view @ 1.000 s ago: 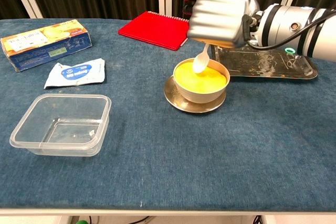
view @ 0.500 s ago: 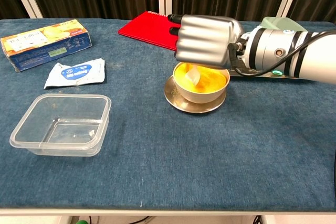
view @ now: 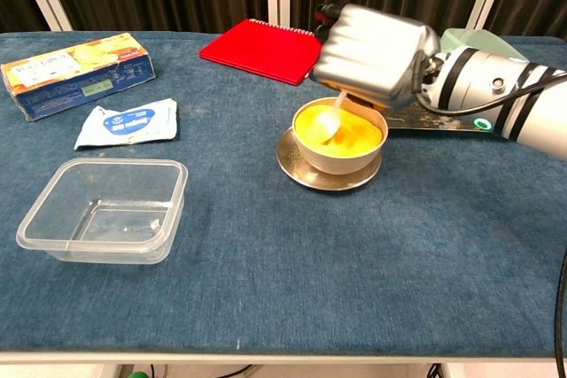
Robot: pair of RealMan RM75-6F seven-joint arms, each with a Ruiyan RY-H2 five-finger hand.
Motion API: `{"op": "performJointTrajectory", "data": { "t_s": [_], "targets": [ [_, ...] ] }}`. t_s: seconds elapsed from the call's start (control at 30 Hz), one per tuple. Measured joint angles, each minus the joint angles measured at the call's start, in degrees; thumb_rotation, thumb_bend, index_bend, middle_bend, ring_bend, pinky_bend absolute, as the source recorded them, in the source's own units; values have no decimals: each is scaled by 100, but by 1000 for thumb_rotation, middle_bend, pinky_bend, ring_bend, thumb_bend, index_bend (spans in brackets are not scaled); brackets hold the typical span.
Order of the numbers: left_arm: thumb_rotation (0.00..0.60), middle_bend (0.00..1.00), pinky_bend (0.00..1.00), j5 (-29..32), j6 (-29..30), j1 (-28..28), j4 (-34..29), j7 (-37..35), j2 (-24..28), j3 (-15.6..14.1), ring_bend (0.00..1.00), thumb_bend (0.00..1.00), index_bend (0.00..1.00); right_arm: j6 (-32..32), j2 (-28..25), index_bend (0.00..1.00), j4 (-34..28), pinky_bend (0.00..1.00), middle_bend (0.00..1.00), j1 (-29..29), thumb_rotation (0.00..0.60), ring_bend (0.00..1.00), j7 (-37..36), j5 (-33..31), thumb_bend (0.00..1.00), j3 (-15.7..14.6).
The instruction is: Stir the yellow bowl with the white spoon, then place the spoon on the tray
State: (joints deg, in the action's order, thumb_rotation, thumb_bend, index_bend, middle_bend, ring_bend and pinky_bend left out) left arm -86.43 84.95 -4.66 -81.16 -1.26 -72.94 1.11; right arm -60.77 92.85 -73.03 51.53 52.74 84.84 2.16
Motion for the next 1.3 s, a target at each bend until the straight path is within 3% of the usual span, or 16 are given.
{"op": "performJointTrajectory", "data": {
  "t_s": [0.23, 0.4, 0.67, 0.93, 1.3],
  "targets": [
    [600, 119, 151, 2, 3, -6, -116, 102, 58, 11, 58, 187, 158, -413, 35, 733, 79, 169, 502, -297, 600, 260, -841, -18, 542, 178],
    [600, 120, 150, -6, 12, -14, -232, 196, 112, 20, 59, 188, 158, -490, -78, 733, 80, 169, 503, -361, 600, 260, -964, 109, 542, 231],
    [600, 119, 151, -36, 2, -30, -400, 352, 175, 7, 59, 188, 158, -54, -387, 733, 22, 162, 503, -32, 600, 261, 127, 593, 542, 91],
    [600, 120, 150, 11, -6, 4, -354, 343, 82, -13, 59, 188, 158, 903, -905, 740, -430, 124, 504, 468, 600, 269, 1426, 874, 547, 80],
    [600, 120, 150, 64, 9, 64, -36, 82, -72, -20, 59, 187, 158, 1372, -749, 755, -404, 86, 512, 599, 600, 279, 1824, 827, 549, 20]
  ]
}}
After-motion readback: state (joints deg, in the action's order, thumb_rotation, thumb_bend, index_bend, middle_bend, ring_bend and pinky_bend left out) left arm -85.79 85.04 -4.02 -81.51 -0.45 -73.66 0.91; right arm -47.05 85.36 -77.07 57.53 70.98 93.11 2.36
